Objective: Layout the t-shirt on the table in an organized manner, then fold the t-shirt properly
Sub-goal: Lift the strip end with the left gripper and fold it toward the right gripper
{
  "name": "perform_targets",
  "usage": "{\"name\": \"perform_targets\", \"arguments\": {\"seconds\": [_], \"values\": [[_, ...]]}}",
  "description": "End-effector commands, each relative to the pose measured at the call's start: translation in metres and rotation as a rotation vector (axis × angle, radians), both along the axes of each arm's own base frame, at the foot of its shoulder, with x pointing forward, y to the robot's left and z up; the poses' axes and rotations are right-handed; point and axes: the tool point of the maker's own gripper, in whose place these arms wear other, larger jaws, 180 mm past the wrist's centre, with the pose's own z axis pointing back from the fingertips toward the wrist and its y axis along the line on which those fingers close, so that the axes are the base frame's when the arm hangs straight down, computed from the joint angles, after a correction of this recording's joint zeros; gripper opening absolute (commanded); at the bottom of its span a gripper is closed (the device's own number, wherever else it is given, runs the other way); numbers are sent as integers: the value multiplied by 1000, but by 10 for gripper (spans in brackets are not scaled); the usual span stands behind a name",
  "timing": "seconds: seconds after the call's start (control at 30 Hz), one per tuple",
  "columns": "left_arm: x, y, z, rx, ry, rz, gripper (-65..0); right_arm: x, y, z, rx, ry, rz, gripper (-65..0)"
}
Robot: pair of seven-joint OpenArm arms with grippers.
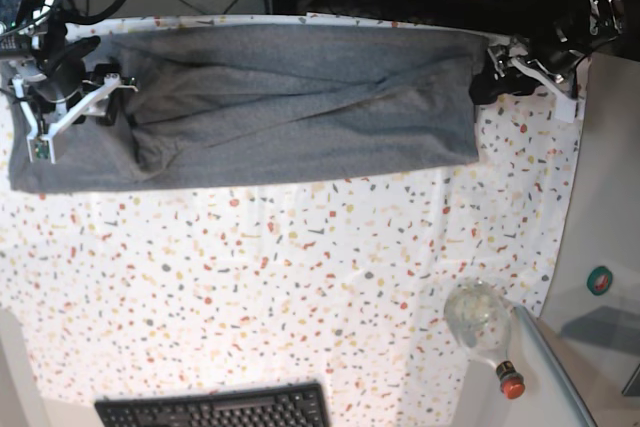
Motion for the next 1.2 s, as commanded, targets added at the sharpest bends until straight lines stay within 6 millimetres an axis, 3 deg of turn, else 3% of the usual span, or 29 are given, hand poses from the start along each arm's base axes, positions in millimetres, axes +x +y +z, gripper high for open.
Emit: {"name": "perform_targets", "arguments": {"seconds": [0.0,0.13,0.23,0.33,0.5,0.57,0.7,0.8,0.87,1.0,1.17], "values": [[1,-7,0,-4,3,-40,-74,7,-2,8,-5,-37,-1,-386],[3,-31,-17,-57,46,-82,-84,6,-2,7,-5,-34,-1,-386],[-2,-47,-32,-94,97,-115,-142,3,-2,6,-6,-28,-3,-386],[-7,-52,-39,-67,128,-159,-278,2,-2,6,-6,-27,-3,-386],[-11,-49,-44,-9,157,-197,-650,2,-3,6,-7,-27,-5,-386],[-5,-40,-41,8,145,-186,-650,2,-3,6,-7,-27,-5,-386],[13,17,-19,86,92,-83,-650,2,-3,6,-7,-27,-5,-386],[27,49,9,174,30,-71,-650,2,-3,6,-6,-25,-4,-386],[33,56,27,232,-13,-100,-650,2,-3,6,-6,-24,-4,-386],[29,40,57,316,-82,-197,-650,2,-3,6,-7,-24,-5,-386],[35,-28,75,302,-148,-293,-650,3,-4,6,-7,-25,-6,-386]]}}
